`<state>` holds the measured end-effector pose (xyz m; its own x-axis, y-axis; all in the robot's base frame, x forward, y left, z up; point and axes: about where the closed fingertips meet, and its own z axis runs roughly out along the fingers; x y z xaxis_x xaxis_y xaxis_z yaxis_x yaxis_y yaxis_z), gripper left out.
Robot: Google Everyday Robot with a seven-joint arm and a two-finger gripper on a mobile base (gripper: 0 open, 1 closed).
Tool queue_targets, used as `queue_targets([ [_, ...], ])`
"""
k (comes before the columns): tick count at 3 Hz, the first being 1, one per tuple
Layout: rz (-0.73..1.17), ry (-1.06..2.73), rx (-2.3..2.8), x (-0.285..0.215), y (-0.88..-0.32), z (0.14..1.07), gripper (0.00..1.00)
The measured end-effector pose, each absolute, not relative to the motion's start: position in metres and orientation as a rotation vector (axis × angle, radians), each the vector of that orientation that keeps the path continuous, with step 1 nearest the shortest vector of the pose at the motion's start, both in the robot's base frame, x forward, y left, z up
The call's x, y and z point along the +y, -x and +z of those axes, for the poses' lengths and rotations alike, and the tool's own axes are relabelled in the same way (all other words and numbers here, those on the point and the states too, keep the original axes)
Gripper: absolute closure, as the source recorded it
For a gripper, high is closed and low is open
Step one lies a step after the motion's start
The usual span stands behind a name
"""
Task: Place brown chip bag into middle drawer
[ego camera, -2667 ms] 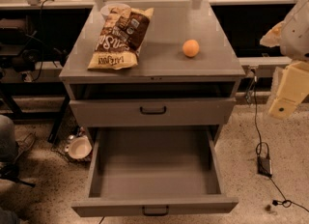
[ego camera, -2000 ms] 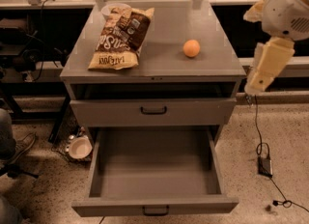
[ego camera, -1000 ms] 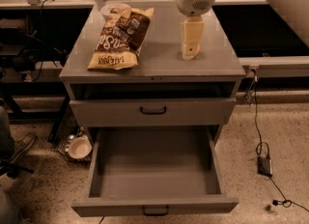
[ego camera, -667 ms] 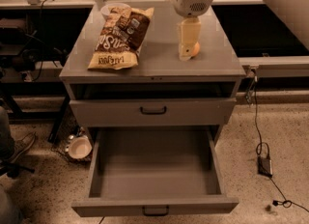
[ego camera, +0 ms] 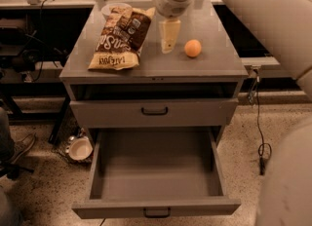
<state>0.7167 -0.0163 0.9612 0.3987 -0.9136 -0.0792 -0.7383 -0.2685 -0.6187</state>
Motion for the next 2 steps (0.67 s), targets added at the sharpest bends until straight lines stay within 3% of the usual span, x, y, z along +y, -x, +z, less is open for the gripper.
queue_targets([
  [2,-0.380,2.121,1.254,0.049,-0.772,0.953,0.00],
])
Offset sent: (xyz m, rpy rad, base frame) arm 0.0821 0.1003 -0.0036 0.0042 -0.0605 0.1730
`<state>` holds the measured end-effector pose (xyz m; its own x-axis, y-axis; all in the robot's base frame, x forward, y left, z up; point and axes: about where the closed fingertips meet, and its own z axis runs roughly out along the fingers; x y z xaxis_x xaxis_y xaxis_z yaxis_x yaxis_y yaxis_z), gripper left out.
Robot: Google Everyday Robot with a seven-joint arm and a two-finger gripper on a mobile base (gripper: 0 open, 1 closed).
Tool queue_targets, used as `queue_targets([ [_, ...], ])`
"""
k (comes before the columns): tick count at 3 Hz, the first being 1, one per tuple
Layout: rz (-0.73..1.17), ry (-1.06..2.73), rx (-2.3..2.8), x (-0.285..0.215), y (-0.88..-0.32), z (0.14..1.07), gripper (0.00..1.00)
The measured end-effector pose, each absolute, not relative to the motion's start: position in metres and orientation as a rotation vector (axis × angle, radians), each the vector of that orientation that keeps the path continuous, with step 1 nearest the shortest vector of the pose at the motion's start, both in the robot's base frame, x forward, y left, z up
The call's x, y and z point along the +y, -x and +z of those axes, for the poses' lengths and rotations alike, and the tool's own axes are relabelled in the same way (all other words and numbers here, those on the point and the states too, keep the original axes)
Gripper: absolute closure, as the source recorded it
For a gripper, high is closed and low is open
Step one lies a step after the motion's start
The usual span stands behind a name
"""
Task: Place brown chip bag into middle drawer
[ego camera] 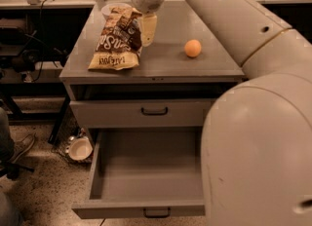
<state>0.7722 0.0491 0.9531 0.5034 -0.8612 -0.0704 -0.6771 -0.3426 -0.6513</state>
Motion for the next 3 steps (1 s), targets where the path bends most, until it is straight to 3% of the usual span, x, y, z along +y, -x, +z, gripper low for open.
queue_targets([
  [1,-0.352,2.179,1.207,0.080,-0.782,0.945,0.00],
  [2,-0.301,2.230,1.166,0.104,-0.783,0.936,0.17],
  [3,-0.249,2.259,1.148,0.117,-0.782,0.929,0.41],
])
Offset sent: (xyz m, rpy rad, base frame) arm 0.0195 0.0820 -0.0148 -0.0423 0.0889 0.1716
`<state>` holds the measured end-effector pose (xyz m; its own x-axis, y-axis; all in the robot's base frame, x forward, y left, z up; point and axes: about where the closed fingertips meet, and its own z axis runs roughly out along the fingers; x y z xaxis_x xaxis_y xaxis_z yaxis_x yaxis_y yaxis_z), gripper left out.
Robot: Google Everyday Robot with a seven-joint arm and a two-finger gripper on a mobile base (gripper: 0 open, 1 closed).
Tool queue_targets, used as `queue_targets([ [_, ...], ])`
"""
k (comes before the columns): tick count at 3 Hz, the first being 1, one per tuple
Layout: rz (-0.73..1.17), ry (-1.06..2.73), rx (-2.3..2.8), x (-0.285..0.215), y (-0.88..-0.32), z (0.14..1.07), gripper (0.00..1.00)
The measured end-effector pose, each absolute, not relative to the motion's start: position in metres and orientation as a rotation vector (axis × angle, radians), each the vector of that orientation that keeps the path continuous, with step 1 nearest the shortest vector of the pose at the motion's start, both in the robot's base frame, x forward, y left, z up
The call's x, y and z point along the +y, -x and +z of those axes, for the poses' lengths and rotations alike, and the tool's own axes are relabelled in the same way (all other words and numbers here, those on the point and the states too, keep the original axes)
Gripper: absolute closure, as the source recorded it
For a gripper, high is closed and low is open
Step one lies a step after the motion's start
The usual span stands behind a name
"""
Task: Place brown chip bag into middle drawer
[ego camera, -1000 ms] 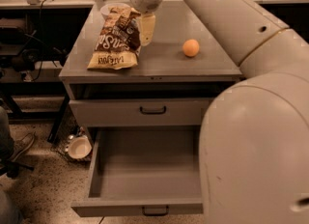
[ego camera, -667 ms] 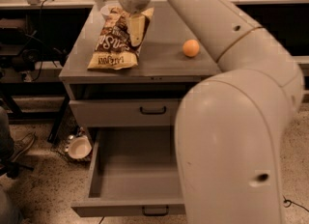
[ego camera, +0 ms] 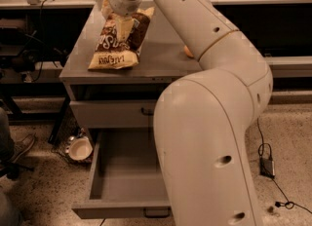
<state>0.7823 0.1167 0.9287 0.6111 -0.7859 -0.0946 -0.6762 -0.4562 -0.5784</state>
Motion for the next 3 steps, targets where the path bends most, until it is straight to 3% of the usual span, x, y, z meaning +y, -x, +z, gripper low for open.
queue_targets([
  [2,-0.175,2.199,1.218,0.090,-0.773,0.938,0.87],
  [3,-0.163,2.103,1.303,0.040,-0.749,0.965,1.00],
])
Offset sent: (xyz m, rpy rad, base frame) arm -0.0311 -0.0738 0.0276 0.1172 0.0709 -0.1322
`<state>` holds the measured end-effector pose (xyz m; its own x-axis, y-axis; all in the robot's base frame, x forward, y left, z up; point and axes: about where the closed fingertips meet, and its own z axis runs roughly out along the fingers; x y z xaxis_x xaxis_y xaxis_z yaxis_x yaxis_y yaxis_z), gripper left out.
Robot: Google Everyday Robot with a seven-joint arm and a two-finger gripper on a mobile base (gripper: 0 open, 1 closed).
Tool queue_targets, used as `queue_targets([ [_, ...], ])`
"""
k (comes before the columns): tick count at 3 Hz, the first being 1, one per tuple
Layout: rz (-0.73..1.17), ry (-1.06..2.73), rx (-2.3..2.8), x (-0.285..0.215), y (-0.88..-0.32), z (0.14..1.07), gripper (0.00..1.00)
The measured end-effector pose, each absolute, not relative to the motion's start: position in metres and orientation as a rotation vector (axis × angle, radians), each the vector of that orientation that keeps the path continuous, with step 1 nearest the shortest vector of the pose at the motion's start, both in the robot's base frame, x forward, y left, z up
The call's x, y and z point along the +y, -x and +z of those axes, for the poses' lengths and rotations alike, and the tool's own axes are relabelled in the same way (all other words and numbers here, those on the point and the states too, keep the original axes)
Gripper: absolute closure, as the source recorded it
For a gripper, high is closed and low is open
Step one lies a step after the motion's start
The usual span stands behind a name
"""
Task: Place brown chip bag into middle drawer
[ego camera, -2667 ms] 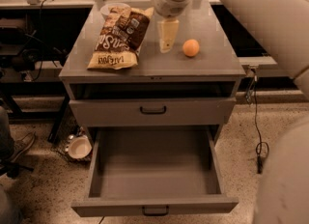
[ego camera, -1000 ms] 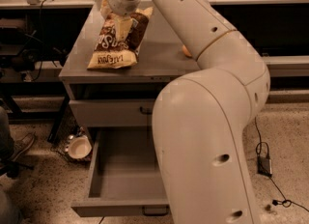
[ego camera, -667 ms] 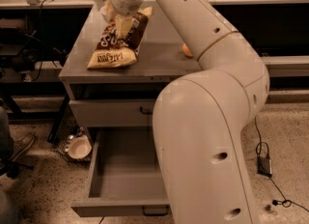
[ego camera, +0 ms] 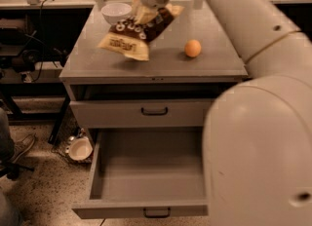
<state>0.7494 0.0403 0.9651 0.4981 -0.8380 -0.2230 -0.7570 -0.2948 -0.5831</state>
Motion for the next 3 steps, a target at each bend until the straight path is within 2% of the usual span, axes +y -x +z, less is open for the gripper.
queue_targets([
  [2,-0.168,1.977,1.515,-0.068,-0.653,1.027,1.00],
  [3,-0.168,1.977,1.515,-0.068,-0.653,1.027,1.00],
])
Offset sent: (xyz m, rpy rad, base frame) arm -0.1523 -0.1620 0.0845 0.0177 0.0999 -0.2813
